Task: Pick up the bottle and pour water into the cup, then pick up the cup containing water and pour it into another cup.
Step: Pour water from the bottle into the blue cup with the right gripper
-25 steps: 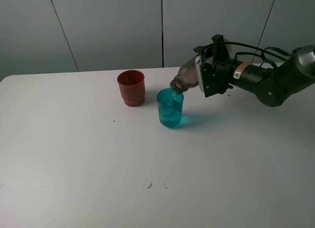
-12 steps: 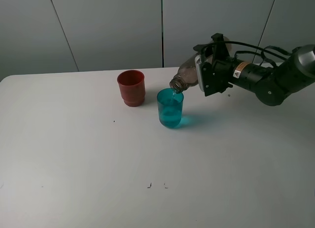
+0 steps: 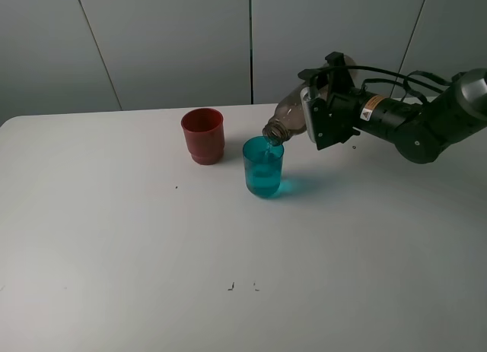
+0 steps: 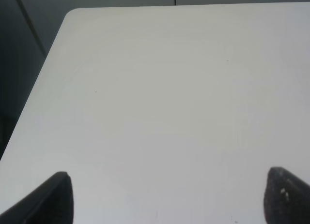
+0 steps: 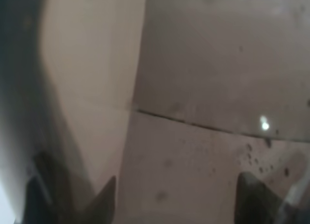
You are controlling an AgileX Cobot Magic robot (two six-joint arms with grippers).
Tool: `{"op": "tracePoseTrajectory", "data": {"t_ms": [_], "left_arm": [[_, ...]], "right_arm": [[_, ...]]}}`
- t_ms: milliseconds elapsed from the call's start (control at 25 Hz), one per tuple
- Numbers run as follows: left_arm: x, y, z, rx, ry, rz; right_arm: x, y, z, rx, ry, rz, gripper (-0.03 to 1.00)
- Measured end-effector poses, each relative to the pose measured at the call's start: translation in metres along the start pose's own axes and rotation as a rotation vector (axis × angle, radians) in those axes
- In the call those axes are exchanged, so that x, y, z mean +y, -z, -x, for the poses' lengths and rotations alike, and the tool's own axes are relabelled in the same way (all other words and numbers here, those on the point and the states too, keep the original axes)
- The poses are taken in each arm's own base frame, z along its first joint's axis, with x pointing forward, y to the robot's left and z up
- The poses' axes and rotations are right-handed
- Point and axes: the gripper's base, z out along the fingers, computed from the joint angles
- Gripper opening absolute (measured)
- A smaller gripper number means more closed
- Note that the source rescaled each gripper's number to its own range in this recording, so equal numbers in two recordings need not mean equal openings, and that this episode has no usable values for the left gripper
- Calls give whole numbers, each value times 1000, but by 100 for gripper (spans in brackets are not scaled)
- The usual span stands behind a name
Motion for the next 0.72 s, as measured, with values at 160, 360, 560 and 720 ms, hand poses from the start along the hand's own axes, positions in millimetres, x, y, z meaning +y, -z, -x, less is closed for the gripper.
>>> {"op": "tracePoseTrajectory", "data": {"t_ms": [160,360,560,720], "left_arm": [[0,0,0,0,0,0],[0,0,0,0,0,0],[0,0,0,0,0,0],[0,0,0,0,0,0]], "right_arm": [[0,0,1,-12,10,0,3],[0,0,1,-13,14,-1,3],[0,0,1,-15,19,0,3],[0,0,1,-15,23,-5,3]]}}
